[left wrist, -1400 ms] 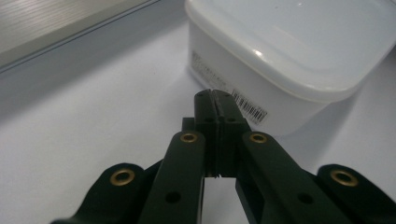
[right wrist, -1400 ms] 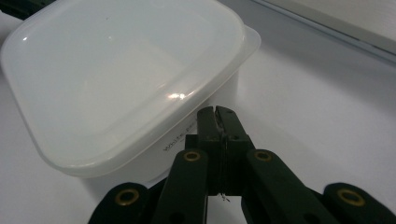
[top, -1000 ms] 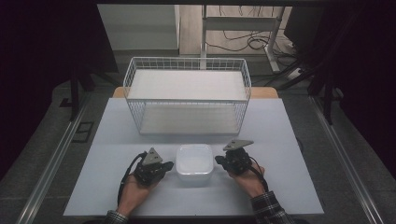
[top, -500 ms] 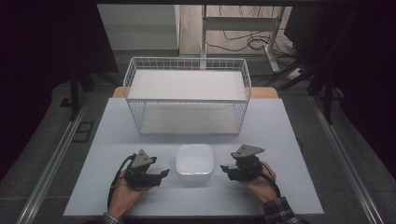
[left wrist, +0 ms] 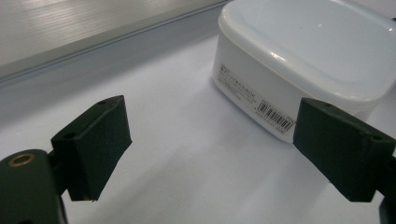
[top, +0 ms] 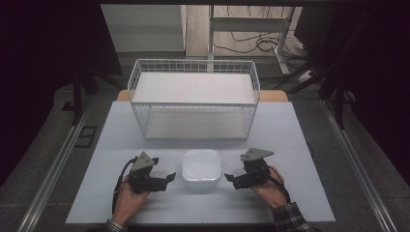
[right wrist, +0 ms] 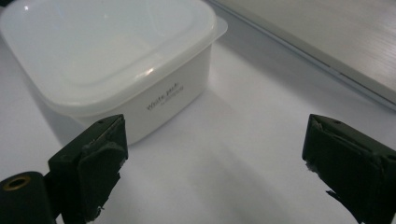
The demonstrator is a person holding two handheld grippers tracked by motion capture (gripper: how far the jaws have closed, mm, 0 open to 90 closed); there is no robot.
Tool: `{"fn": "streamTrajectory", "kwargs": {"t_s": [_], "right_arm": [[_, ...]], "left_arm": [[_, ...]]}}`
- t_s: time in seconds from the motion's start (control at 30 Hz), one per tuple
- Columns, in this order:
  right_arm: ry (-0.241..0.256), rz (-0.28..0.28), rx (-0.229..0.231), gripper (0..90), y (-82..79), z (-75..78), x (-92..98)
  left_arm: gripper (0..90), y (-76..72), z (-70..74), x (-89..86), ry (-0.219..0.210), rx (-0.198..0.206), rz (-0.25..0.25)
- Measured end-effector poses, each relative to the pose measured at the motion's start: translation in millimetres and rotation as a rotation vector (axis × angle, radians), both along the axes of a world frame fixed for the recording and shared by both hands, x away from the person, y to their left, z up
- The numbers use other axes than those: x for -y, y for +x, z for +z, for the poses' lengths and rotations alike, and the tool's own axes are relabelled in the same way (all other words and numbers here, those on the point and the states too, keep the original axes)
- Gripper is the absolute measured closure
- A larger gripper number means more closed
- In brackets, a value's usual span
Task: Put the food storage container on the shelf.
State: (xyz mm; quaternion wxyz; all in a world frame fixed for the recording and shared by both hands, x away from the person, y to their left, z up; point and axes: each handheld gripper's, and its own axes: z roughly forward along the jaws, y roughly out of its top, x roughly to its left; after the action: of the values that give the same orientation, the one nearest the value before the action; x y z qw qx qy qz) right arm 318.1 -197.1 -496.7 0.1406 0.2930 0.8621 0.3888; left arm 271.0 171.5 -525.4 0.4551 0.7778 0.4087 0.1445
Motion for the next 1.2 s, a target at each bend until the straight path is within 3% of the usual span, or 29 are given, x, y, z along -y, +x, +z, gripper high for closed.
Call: {"fn": "streamTrajectory", "kwargs": {"t_s": [0.13, 0.33, 0.57, 0.67, 0.77, 0.87, 1.1, 1.2], "right_arm": [[0.032, -0.006, -0.005, 4.7, 1.7, 3.5, -0.2], [0.091, 0.008, -0.022, 4.1, 2.7, 9.7, -4.7], [0.121, 0.009, -0.031, 3.9, 4.4, 17.6, -15.7], [0.119, 0.011, -0.030, 2.3, 4.6, 18.8, -20.7], [0.111, 0.013, -0.023, 0.3, 3.9, 19.0, -26.0], [0.117, -0.030, -0.021, 0.0, 5.0, 19.1, -31.8], [0.099, -0.025, -0.076, 0.2, 9.5, 16.5, -43.8], [0.084, -0.032, -0.110, 1.9, 12.9, 12.8, -46.5]], "left_arm": [[9.8, 3.0, 1.4, 1.2, 0.007, 0.003, -0.018], [9.3, 6.3, 14.3, 7.2, -0.066, -0.022, -0.047], [7.6, 14.1, 22.4, 19.4, -0.093, -0.055, -0.075], [6.1, 18.0, 22.3, 25.6, -0.107, -0.073, -0.087], [6.1, 21.1, 22.0, 30.5, -0.093, -0.082, -0.091], [6.4, 24.3, 22.2, 33.2, -0.091, -0.089, -0.096], [5.4, 35.8, 21.5, 43.0, -0.093, -0.108, -0.116], [5.3, 41.7, 20.9, 48.8, -0.073, -0.115, -0.119]]}}
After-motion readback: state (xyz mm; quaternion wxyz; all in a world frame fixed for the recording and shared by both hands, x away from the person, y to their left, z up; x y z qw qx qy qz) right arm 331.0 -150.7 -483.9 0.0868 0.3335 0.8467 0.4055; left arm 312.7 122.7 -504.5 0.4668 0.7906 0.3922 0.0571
